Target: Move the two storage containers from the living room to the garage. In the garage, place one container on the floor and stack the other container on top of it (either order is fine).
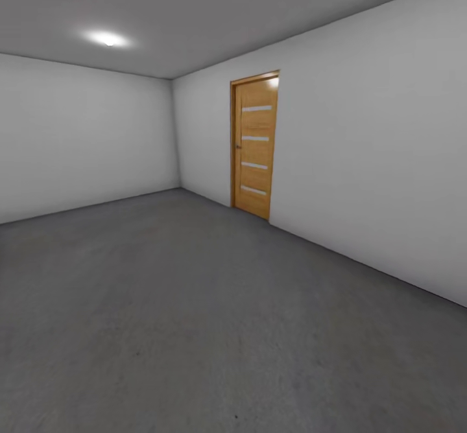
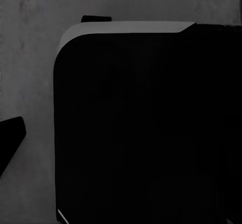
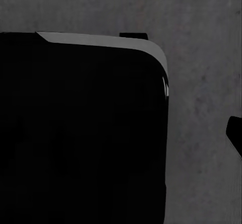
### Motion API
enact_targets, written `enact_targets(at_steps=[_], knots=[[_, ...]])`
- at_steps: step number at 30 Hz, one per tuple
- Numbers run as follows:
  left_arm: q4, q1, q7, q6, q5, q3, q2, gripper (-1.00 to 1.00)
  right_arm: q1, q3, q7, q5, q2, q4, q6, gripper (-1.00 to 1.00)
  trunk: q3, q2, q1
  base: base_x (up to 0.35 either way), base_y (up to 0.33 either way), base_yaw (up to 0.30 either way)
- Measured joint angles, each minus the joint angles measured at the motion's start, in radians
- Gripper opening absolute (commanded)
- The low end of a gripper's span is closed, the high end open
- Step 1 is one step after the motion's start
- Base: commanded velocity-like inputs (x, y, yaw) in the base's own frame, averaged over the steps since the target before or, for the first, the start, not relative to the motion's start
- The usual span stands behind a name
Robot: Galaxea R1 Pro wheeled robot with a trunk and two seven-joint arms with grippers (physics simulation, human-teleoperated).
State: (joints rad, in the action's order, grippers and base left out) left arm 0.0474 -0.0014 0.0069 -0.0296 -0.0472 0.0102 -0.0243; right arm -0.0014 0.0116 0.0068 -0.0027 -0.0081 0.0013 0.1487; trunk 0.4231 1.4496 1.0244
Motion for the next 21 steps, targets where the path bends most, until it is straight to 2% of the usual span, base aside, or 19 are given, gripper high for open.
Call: enact_targets(at_steps=[21], knots=[[0.0,0.0,0.0,0.0,0.0,0.0,0.0,1.0,0.0,0.001,0.0,0.001,0.0,0.0,0.0,1.0,0.0,0.0,0.0,0.322,0.0,0.0]])
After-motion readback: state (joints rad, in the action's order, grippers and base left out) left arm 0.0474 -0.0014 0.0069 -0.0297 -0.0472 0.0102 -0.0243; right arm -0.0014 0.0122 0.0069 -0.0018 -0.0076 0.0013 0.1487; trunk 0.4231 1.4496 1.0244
